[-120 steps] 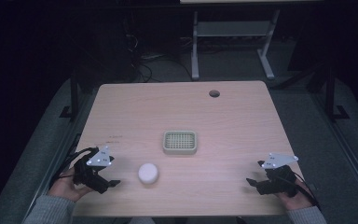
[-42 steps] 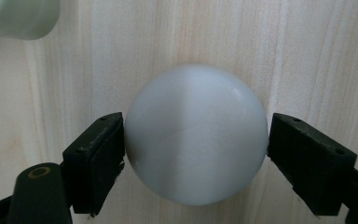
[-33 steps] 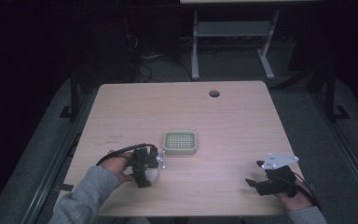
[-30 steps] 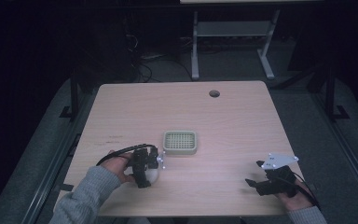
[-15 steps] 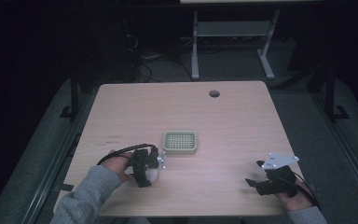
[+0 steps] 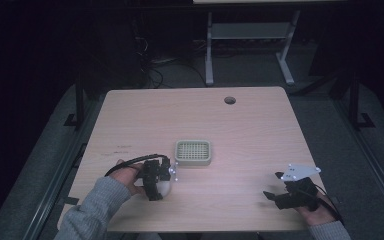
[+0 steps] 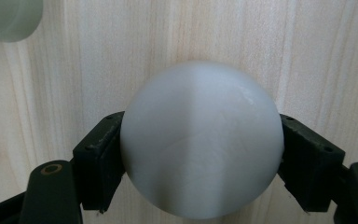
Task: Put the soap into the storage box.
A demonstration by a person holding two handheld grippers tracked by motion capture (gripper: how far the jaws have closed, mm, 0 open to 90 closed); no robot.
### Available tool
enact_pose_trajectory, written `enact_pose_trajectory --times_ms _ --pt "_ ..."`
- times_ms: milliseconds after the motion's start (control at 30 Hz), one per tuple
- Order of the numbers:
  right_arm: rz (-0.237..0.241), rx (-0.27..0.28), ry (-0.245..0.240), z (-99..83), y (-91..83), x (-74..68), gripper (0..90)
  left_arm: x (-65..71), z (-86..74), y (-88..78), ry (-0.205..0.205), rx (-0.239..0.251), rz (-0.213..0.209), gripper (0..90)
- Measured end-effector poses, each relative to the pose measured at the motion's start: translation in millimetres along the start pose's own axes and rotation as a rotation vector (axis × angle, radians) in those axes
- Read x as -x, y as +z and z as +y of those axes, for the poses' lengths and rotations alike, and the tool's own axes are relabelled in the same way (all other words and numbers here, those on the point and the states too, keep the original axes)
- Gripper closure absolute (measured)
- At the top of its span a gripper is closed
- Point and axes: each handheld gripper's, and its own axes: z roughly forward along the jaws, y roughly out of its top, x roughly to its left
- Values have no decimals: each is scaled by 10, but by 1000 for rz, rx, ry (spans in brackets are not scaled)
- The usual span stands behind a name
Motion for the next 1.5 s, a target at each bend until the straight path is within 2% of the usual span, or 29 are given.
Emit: enact_pose_trajectory --times_ms 300,433,700,967,1133,1333,1500 --pt "0 1 4 -4 -2 13 215 -44 15 -61 -1 21 -2 237" --pt "0 -1 5 -4 -1 14 215 -51 17 -84 10 2 6 238" --pt "4 0 0 -3 2 19 215 -88 64 -216 20 6 18 238" --pt "1 1 16 -8 -4 12 215 -143 142 -312 31 13 28 238" --pt "5 0 4 1 8 6 215 -192 182 -341 40 17 21 238" --pt "4 5 2 -4 4 19 215 -281 233 -385 37 11 31 238" --pt "5 5 1 0 6 22 215 -342 309 -427 53 5 41 238"
